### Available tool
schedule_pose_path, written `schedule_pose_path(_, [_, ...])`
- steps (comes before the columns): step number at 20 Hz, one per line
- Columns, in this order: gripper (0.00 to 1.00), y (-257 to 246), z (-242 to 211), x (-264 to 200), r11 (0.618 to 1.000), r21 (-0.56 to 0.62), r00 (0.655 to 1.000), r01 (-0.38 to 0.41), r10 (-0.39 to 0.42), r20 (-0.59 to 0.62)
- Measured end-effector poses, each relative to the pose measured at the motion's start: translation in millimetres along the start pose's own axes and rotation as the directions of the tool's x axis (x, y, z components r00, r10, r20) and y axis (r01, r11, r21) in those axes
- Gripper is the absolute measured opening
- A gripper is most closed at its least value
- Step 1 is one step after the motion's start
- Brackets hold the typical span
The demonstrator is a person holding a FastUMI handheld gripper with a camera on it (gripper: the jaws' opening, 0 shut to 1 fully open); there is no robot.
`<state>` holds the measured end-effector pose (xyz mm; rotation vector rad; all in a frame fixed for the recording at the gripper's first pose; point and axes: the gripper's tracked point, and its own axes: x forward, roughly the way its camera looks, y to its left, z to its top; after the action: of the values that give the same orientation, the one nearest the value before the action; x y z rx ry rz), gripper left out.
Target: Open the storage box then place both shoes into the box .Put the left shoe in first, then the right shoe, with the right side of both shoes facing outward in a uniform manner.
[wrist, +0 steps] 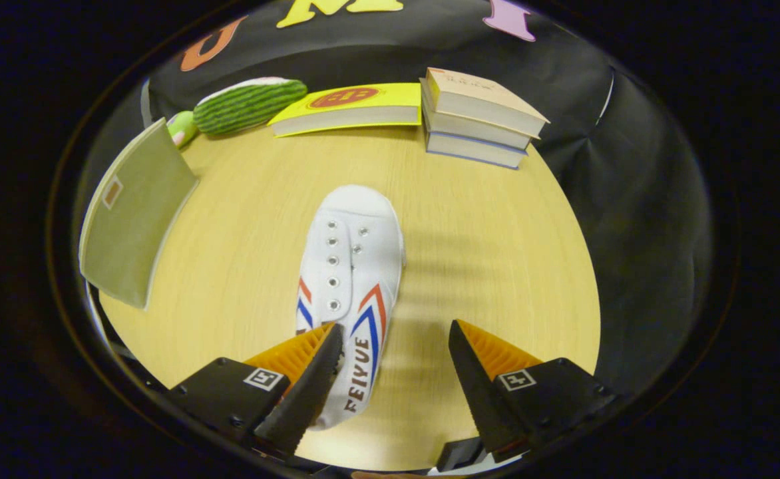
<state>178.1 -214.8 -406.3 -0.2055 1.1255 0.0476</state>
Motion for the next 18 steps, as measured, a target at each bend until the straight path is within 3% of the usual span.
schedule_pose_path(3, [0.96,9.8,0.6,1.8,0.994,0.085,0.996,-0.065,0.07,-0.053])
schedule_pose_path(4, [0.9,20.1,3.1,3.2,0.987,0.115,0.991,-0.11,0.118,-0.059])
schedule_pose_path(6, [0.41,23.4,5.3,3.3,0.989,0.105,0.993,-0.106,0.111,-0.044])
schedule_pose_path(9, [0.06,22.5,9.2,-13.4,0.969,0.237,0.997,-0.067,0.073,-0.019])
schedule_pose_path(11, [0.06,29.1,17.1,-36.0,0.967,0.241,0.997,-0.078,0.076,0.015])
schedule_pose_path(14, [0.06,20.4,29.7,-70.7,0.98,0.2,0.997,-0.008,-0.007,0.078])
schedule_pose_path(18, [0.05,35.5,38.3,-114.8,0.977,0.209,0.993,-0.046,0.021,0.12])
